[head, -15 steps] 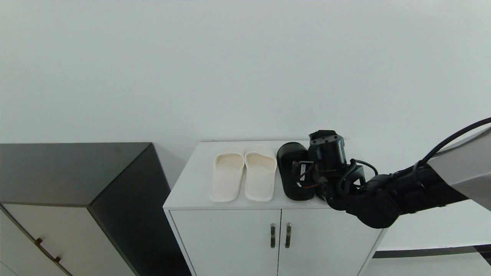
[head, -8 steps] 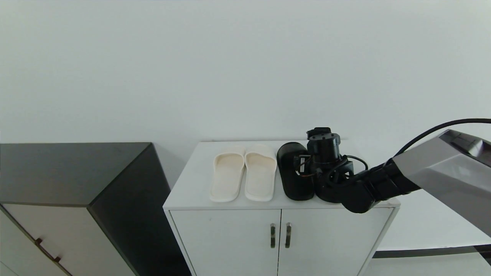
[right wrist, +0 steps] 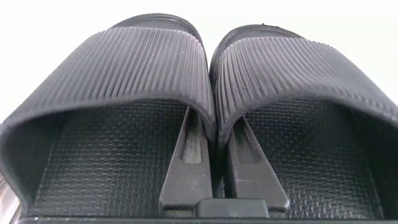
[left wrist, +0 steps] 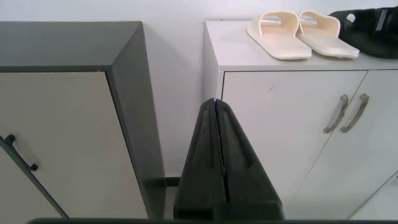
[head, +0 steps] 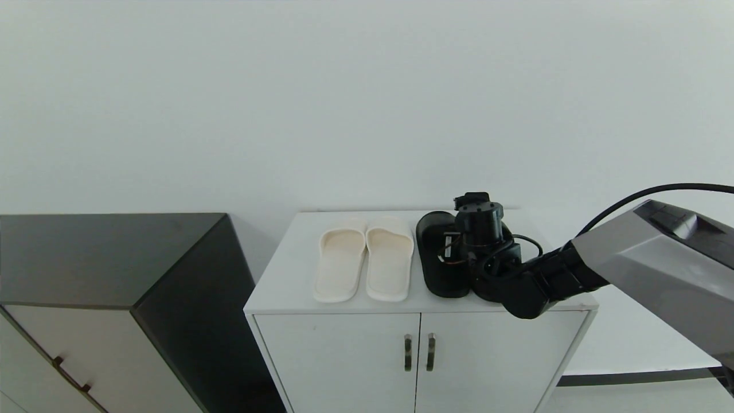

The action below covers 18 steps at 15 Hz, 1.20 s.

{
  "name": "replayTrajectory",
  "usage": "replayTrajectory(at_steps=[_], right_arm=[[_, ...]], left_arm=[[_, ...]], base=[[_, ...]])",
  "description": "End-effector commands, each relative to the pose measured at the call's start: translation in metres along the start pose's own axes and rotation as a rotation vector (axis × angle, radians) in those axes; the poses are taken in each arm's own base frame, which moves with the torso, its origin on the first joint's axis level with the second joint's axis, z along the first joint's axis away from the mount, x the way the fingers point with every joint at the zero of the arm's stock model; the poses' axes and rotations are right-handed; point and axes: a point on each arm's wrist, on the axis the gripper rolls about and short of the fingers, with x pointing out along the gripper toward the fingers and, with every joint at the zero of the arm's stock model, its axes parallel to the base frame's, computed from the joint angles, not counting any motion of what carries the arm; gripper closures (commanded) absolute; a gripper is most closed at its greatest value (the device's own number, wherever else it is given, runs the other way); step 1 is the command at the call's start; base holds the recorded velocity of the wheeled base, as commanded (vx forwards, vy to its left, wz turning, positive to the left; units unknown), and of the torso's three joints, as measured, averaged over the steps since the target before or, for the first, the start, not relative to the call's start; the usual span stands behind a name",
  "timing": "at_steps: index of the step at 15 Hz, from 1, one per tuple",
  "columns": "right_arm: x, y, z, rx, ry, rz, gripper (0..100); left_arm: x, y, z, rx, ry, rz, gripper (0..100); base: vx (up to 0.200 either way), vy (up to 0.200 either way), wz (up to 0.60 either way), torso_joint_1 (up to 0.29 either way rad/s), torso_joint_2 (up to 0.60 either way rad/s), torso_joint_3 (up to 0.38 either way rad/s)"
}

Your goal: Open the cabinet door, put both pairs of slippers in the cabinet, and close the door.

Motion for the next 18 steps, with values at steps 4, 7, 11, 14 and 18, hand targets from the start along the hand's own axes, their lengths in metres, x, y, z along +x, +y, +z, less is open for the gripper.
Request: replayTrajectory(at_steps=[4,7,11,14,18], right_arm=[[-0.019,-0.007,0.024,-0.004,-0.035,0.01,100],[-0.058,-0.013,0.041,-0.024,-0.045,0.072,100],[-0.135,-0.032,0.041,-0.083,0.016,0.289,100],[-0.185,-0.057,0.036,-0.118,0.096,0.553,100],[-0.205,-0.063,0.031,-0.154,0.161,0.642,100]], left_arm=[[0.0,0.0,0.0,-0.001,0.001,0.0,100],[0.0,0.0,0.0,-0.001,0.001,0.0,100],[0.0,0.0,0.0,0.001,0.001,0.0,100],[0.0,0.0,0.0,0.004,0.0,0.0,100],[0.0,0.0,0.0,0.001,0.0,0.0,100]], base=[[0.0,0.0,0.0,0.0,0.0,0.0],[0.0,0.0,0.0,0.0,0.0,0.0],[0.0,0.0,0.0,0.0,0.0,0.0],[0.0,0.0,0.0,0.0,0.0,0.0],[0.0,0.0,0.0,0.0,0.0,0.0]])
